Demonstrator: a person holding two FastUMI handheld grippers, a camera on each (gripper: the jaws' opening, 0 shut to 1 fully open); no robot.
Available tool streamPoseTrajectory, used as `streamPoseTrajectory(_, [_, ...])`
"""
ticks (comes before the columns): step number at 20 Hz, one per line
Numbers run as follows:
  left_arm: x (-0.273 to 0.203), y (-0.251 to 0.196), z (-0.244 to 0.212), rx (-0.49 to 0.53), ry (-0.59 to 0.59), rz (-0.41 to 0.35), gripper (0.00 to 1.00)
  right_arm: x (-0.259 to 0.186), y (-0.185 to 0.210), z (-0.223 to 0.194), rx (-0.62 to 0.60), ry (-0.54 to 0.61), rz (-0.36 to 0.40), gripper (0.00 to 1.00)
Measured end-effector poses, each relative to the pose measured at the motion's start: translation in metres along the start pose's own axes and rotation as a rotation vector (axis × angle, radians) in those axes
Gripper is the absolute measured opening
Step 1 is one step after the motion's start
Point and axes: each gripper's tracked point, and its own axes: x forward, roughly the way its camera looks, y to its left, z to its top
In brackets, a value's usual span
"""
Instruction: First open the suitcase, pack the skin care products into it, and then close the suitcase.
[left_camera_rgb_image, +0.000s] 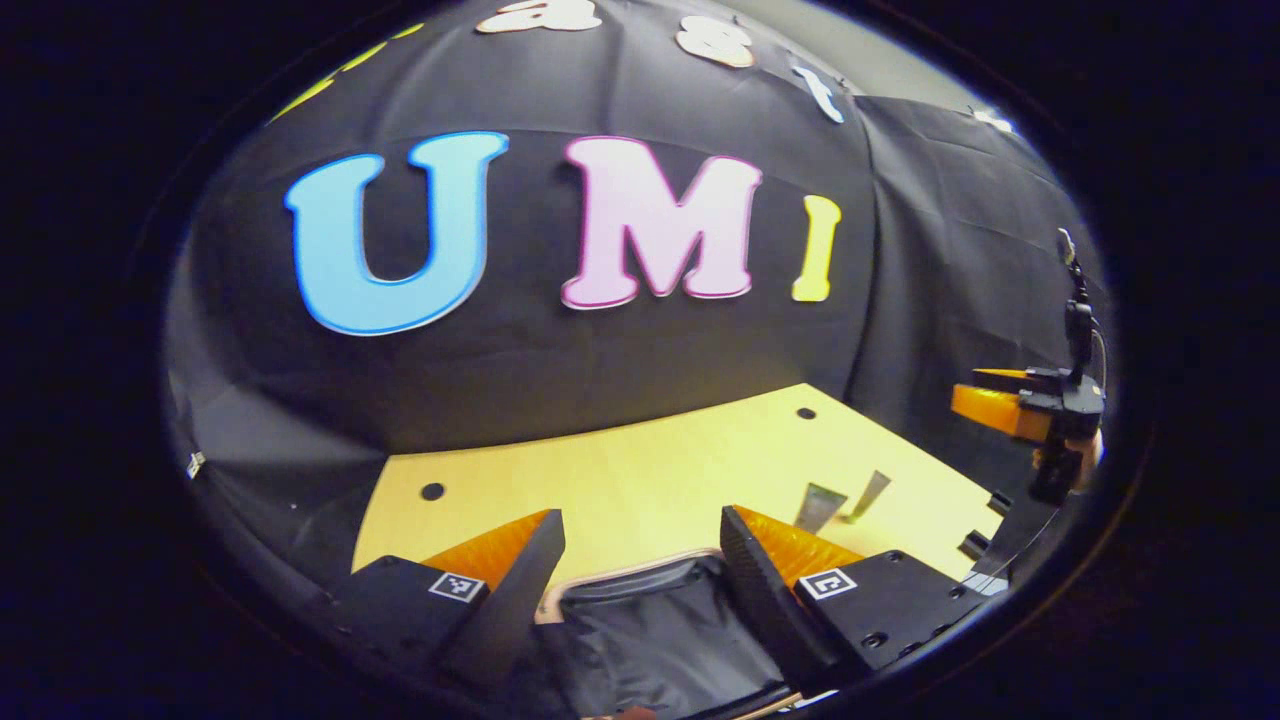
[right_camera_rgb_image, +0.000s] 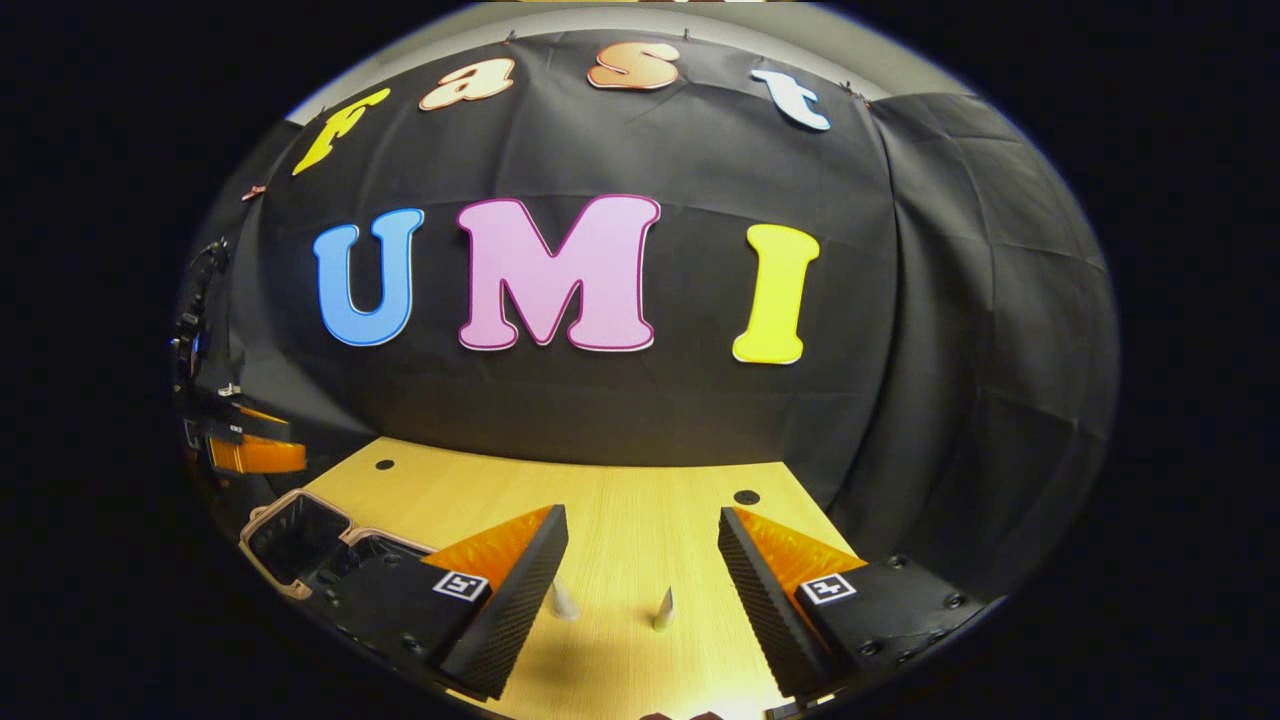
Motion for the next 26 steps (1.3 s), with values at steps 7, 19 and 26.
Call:
streamPoseTrajectory(7, [0.106,-0.134,-0.076,0.039,0.284,-0.219,0.98,0.004,-0.021,-0.042,0.041,0.07,0.066,0.96])
streamPoseTrajectory(19, [0.228,-0.142,-0.154,0.099,0.549,-0.022,0.81,0.021,-0.056,-0.133,0.066,0.272,0.186,0.98])
streamPoseTrajectory(26, [0.214,-0.165,-0.132,0.042,0.539,-0.073,0.49,0.069,-0.042,-0.204,0.019,0.415,0.272,0.98])
